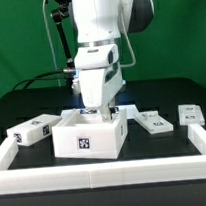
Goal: Assemble cabinet
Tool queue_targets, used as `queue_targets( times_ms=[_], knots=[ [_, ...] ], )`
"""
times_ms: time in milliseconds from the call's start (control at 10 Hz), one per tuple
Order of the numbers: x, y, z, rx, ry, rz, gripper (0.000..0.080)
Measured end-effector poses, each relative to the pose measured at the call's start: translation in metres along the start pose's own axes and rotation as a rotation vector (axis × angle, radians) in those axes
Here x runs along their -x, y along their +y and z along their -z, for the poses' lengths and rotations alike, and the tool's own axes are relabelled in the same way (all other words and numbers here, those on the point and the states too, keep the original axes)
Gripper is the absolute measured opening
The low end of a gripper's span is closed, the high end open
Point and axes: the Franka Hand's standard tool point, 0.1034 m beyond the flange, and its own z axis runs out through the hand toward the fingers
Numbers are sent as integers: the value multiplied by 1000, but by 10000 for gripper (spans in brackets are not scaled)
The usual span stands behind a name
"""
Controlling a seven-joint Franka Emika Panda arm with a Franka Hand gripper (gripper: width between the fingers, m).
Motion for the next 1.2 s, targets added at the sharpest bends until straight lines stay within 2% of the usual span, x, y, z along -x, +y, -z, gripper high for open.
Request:
queue_targets(
  times_ms=[100, 200, 900, 1000, 1100, 1200],
  knots=[
    [2, 0, 0, 0, -1, -3, 77],
    [3, 1, 0, -5, -2, -6, 33],
    [4, 1, 0, -7, -3, -8, 34],
    [4, 2, 0, -14, -8, 44, 34],
    [0, 7, 1, -29, -20, 131, 34],
    [-9, 12, 0, -32, -34, 200, 34]
  ],
)
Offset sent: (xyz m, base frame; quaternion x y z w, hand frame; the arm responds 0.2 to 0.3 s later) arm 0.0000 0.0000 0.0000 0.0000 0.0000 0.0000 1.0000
